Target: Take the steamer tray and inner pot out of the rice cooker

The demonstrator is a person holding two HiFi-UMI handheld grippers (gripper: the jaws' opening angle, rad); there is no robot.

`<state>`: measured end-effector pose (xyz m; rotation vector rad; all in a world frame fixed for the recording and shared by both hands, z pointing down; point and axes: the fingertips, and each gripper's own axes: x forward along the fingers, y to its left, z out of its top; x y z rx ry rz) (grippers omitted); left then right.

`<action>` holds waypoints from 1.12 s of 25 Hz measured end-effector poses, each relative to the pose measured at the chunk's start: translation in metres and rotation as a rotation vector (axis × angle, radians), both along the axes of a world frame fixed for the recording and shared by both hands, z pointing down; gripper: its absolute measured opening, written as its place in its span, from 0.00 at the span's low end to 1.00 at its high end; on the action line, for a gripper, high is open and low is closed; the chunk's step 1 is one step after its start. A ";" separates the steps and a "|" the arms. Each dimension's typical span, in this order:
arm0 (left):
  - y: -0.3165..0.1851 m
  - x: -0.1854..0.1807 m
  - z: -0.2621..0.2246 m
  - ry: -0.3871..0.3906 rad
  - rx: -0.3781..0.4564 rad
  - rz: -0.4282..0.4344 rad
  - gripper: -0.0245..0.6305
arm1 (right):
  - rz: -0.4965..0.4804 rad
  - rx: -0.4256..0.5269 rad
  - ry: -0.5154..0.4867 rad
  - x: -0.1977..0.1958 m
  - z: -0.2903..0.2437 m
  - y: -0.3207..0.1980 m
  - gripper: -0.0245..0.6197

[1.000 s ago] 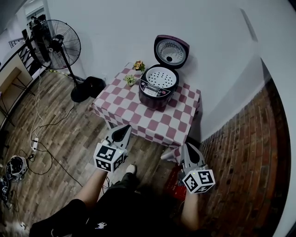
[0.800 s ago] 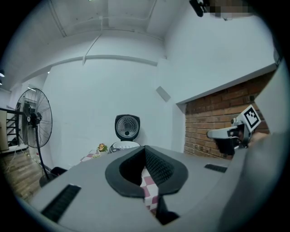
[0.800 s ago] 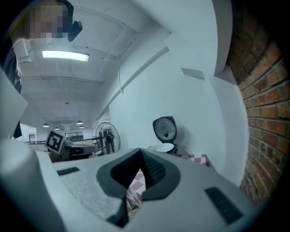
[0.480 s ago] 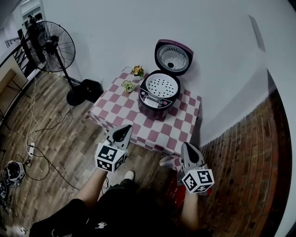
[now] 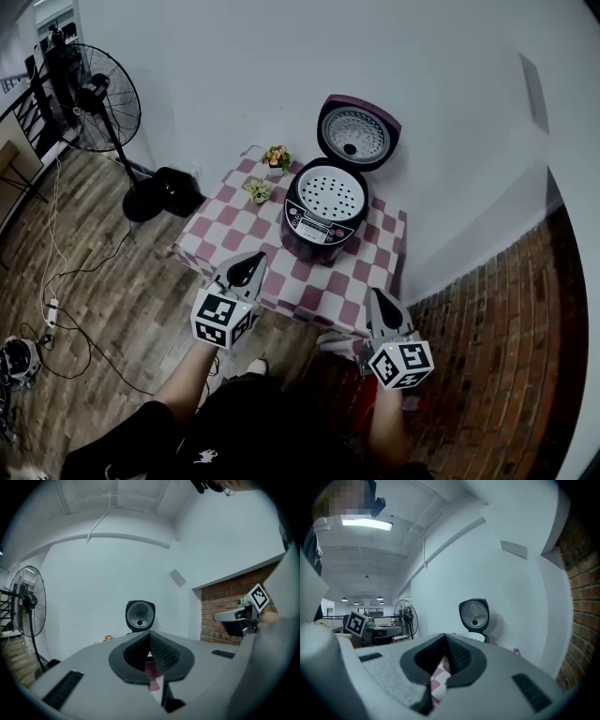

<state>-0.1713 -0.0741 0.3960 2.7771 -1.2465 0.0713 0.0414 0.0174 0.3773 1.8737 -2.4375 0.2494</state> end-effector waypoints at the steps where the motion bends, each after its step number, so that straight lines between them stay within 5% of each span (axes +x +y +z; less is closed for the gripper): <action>1: -0.006 -0.002 0.002 0.006 -0.006 0.002 0.04 | -0.001 0.000 0.003 -0.002 0.000 -0.006 0.04; 15: -0.061 -0.013 0.014 -0.020 -0.030 -0.012 0.04 | -0.004 -0.008 -0.003 -0.007 0.006 -0.063 0.04; 28: -0.100 0.032 0.029 -0.087 -0.065 -0.059 0.04 | -0.059 -0.055 -0.047 0.046 0.030 -0.128 0.04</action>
